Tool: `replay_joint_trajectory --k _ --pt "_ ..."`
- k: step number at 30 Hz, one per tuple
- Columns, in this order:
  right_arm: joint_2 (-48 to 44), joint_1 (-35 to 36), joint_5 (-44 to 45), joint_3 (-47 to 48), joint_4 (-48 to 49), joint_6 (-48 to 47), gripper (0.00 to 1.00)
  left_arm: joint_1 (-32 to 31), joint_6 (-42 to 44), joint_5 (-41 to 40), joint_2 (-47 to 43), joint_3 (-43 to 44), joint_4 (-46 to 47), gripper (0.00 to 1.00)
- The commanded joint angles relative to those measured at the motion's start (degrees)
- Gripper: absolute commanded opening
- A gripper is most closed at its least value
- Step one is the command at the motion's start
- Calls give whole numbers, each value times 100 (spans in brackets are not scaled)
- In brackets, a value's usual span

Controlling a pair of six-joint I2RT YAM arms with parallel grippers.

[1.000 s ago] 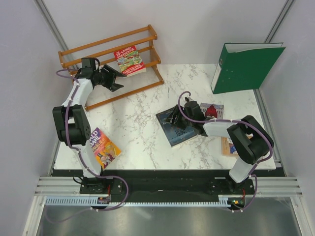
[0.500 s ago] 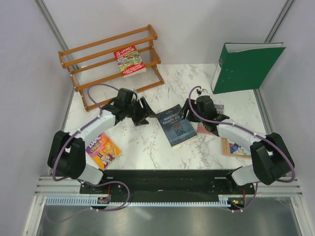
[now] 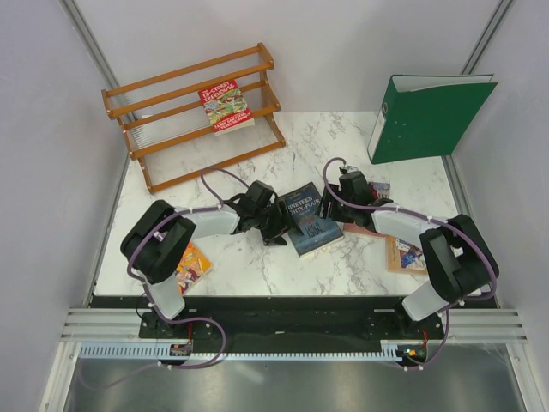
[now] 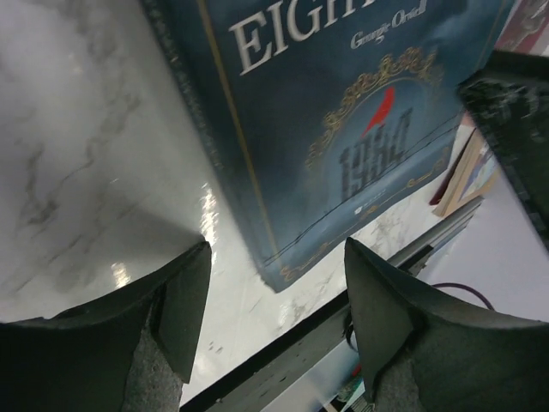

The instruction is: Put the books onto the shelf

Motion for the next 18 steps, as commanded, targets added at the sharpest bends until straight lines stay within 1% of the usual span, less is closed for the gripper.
replay_joint_trajectory --k 1,6,9,12,13,14,15,16,17,18 --pt "298 -18 -193 341 -173 3 68 -78 -387 -289 491 191 343 71" --pt "834 -89 -395 570 -525 108 67 -43 -528 -456 588 279 361 71" --pt "1063 -124 -798 649 -473 73 67 -8 -528 -456 623 340 361 71" --pt "1283 -150 -1685 570 -8 134 66 80 -529 -456 650 367 361 71" --pt "1353 -159 -1974 500 150 170 63 115 -528 -456 606 358 353 71" --pt "1449 -168 -2639 447 613 213 61 185 -494 -465 580 332 344 71" --pt "1502 -168 -2898 412 844 388 58 229 -485 -474 536 314 292 71" --pt "1538 -168 -3187 325 1081 485 49 290 -467 -483 492 297 265 71" --pt "1625 -168 -3643 272 1597 608 46 404 -423 -509 378 227 256 71" --pt "1661 -168 -3882 210 1872 775 43 483 -406 -509 325 191 256 71"
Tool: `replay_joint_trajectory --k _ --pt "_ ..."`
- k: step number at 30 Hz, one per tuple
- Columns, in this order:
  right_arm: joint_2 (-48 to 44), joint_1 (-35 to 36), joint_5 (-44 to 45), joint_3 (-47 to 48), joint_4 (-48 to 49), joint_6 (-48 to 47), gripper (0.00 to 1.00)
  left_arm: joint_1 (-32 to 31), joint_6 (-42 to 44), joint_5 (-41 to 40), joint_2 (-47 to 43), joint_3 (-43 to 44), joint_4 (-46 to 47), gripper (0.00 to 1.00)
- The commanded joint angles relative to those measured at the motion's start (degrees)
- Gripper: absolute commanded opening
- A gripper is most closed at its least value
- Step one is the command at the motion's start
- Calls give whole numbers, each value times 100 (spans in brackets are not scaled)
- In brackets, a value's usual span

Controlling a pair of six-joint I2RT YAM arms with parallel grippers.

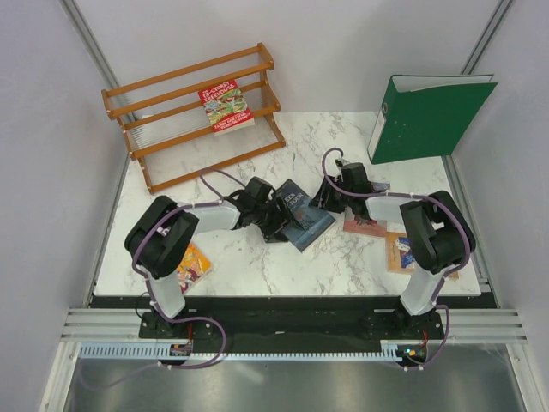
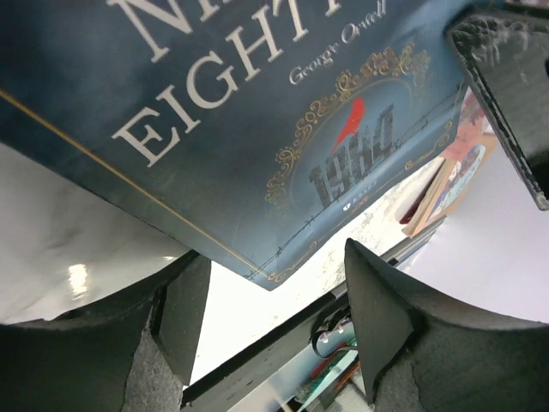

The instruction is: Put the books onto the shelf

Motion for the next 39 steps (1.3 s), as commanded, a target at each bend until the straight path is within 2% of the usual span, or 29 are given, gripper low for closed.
replay_joint_trajectory --k 1,2,5,9,12,13,16,18,19,20,21,22,25,28,30,33,37,39 --pt "384 271 -2612 -457 1193 941 41 399 137 -658 -80 -121 109 71" --pt "454 272 -2787 -501 1701 1092 41 547 172 -632 -158 -183 101 71" --pt "569 272 -3385 -589 2292 1383 41 829 268 -587 -282 -244 48 70" --pt "640 307 -3983 -589 2409 1383 42 1128 409 -544 -414 -254 4 71" --pt "631 342 -4142 -616 2593 1479 45 1296 514 -465 -440 -166 -40 70" --pt "674 420 -4265 -642 2959 1724 49 1331 576 -412 -397 -70 -57 70" --pt "771 544 -4205 -546 2875 1683 50 1322 611 -245 -282 71 -40 70" --pt "833 570 -4021 -458 2613 1586 44 1322 611 -131 -247 72 4 70" --pt "833 570 -3959 -440 2515 1542 37 1322 629 -113 -256 54 21 70" --pt "824 570 -3889 -396 2349 1446 16 1313 646 -113 -273 37 22 70" --pt "789 570 -3801 -370 2260 1410 4 1322 707 -148 -369 -33 22 70" --pt "746 570 -3626 -344 2146 1357 0 1331 752 -183 -440 -77 -22 70" --pt "456 562 -3361 -273 1750 1068 0 1357 945 -341 -756 -297 -127 70" --pt "122 526 -3334 -334 1758 970 0 1427 1191 -473 -1107 -569 -137 70" --pt "-115 491 -3413 -422 2091 1110 0 1489 1437 -325 -1327 -824 152 70" --pt "-283 447 -3676 -580 2811 1591 0 1533 1701 124 -1582 -1324 1101 70" --pt "-354 386 -4001 -826 4241 2375 0 1559 1710 484 -2074 -1922 2094 69" --pt "-310 386 -4186 -879 4630 2813 0 1568 1631 695 -2180 -2204 2689 69"
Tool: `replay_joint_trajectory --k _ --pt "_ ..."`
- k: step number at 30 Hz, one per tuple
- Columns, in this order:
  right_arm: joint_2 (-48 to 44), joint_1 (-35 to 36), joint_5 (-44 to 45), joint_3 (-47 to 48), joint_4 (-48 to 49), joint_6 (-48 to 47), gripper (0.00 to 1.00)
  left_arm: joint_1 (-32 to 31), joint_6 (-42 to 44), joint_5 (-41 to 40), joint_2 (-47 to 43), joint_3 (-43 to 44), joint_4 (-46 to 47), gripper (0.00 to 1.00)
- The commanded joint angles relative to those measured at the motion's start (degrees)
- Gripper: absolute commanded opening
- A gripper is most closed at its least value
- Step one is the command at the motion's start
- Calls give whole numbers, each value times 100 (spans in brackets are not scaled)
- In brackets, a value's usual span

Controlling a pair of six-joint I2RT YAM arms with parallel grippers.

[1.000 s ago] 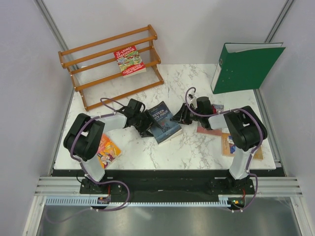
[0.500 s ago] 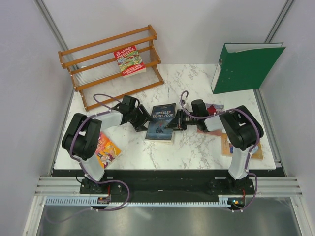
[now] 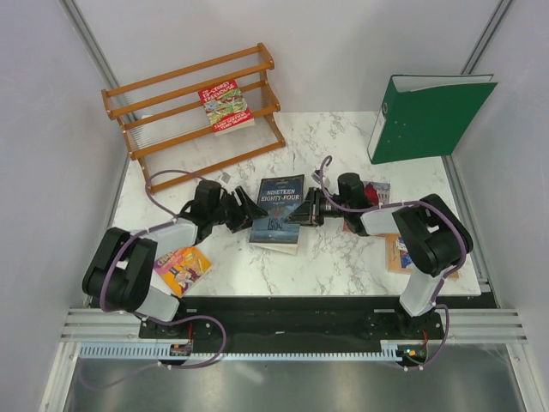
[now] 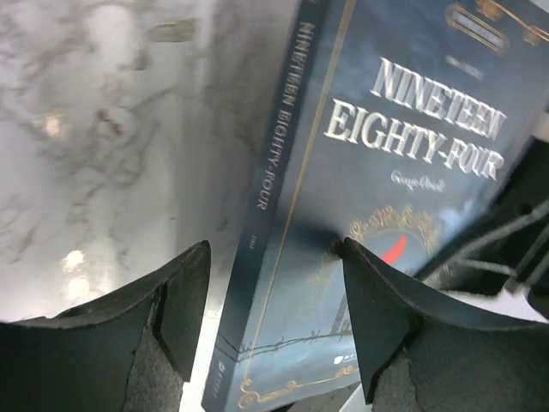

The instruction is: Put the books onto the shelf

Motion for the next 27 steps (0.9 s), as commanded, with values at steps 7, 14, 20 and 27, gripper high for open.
replay_joint_trajectory --k 7,14,20,27 --pt "67 -29 -1094 -128 3278 1695 0 8 -833 1628 -44 -711 3783 68" --pt "288 -3 -901 -119 3245 1767 1 -326 -1231 2342 466 228 4076 2" --pt "-168 -328 109 -356 2446 1434 48 -300 -951 1982 -183 712 2752 2" --pt "-758 -390 725 -304 1012 510 75 -274 -1029 2157 -439 1161 2537 2"
